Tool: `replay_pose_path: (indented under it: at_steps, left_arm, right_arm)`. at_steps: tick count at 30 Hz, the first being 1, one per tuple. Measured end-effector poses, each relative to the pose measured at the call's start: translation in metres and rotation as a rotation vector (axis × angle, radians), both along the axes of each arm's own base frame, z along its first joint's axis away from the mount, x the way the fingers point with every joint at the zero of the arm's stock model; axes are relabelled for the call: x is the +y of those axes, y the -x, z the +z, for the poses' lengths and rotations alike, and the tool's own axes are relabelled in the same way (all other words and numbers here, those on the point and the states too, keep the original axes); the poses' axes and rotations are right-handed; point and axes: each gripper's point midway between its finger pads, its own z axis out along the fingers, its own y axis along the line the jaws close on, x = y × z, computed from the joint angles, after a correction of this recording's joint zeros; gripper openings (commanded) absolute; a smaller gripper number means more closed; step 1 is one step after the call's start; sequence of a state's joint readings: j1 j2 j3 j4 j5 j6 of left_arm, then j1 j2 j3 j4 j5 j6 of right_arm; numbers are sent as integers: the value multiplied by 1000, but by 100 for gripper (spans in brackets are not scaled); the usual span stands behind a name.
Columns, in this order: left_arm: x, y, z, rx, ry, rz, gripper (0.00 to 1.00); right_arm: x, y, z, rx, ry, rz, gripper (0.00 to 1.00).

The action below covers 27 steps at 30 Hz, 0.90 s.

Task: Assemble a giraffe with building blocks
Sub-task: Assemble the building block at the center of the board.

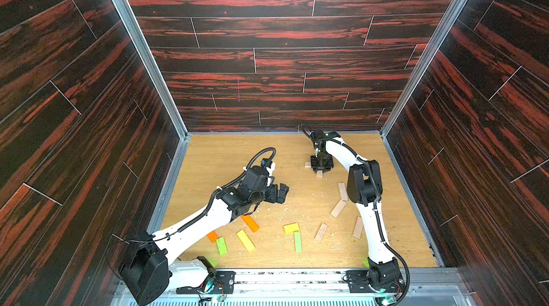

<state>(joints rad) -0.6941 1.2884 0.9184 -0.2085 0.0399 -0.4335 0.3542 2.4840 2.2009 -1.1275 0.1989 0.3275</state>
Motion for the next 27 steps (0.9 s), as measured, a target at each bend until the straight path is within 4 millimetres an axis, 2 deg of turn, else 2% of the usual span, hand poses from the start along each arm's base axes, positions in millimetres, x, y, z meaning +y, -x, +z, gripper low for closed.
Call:
replay_pose_path:
  at_steps: [4,15,22,24,27]
  left_arm:
    - [0,0,0,0,0,0,100]
    - [0,0,0,1,0,0,100]
    - [0,0,0,0,0,0,100]
    - [1,1,2,-2,3,0,100]
    - [2,3,8,-11,15,3,100]
  right_arm:
    - [0,0,0,0,0,0,40]
    - [-2,-1,1,-4,16,11,69]
    - [-3,0,6,-7,26,14,76]
    - [-2,5,11,-14,27,18,76]
    - [-4,25,34,-32,23,21,76]
